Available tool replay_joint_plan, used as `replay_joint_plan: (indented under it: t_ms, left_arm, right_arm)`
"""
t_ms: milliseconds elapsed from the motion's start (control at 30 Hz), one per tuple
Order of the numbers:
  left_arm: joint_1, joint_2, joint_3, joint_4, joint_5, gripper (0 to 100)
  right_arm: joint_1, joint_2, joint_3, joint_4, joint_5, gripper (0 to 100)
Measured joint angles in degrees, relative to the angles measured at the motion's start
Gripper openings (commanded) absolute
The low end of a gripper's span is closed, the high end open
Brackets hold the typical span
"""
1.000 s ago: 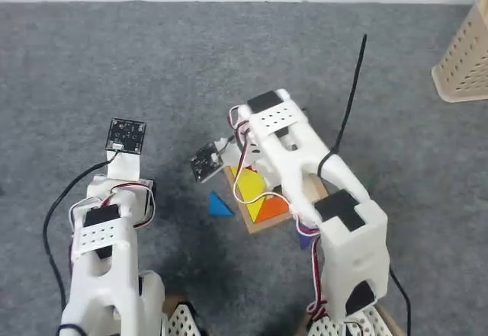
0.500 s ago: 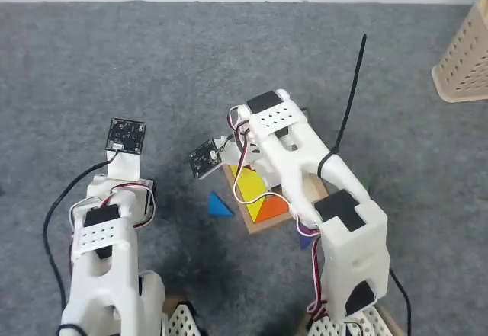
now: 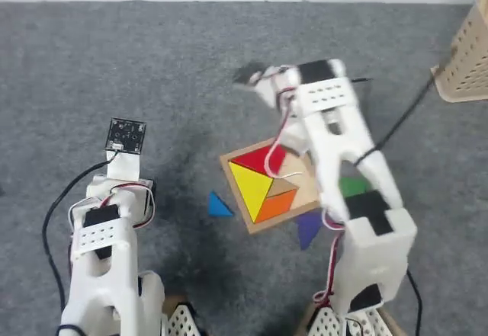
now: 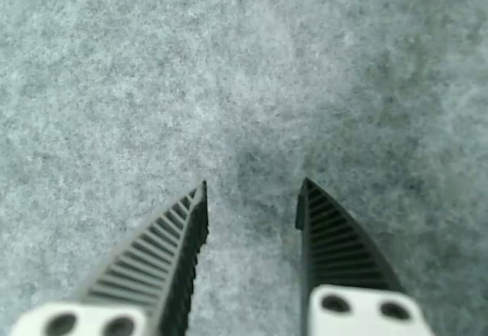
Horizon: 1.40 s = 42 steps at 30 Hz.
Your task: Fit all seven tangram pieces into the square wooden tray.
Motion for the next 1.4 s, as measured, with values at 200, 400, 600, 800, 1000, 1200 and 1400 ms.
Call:
replay_joint_plan:
  t_ms: [200,400,600,800,1000,1200,1400]
  left_arm:
    - [0.0,0.0,0.0,0.0,0.0,17]
    - [0.0,0.0,0.0,0.0,0.0,17]
    - [0.0,0.0,0.0,0.0,0.0,17]
    - [0.0,0.0,0.0,0.0,0.0,17]
    - [0.0,0.0,0.0,0.0,0.0,17]
    - [0.0,0.0,0.0,0.0,0.0,17]
    - [0.0,0.0,0.0,0.0,0.0,17]
  right_arm:
    - [4.2,-1.0,7.5,-5.6,-8.2,2.9]
    - [3.9,4.2,10.5,-15.7,-18.3,15.3]
    - [3.0,9.3,10.5,-20.4,-22.9,15.5]
    - [3.0,11.3,10.5,-21.3,-25.8,11.1]
    - [3.3,13.0,9.1,-21.0,-30.7,2.6]
    - [5.2,18.5,0.7,-15.1,-43.2,0.6]
    - [7.3,23.2,-6.9,-12.7,-55.5,0.6]
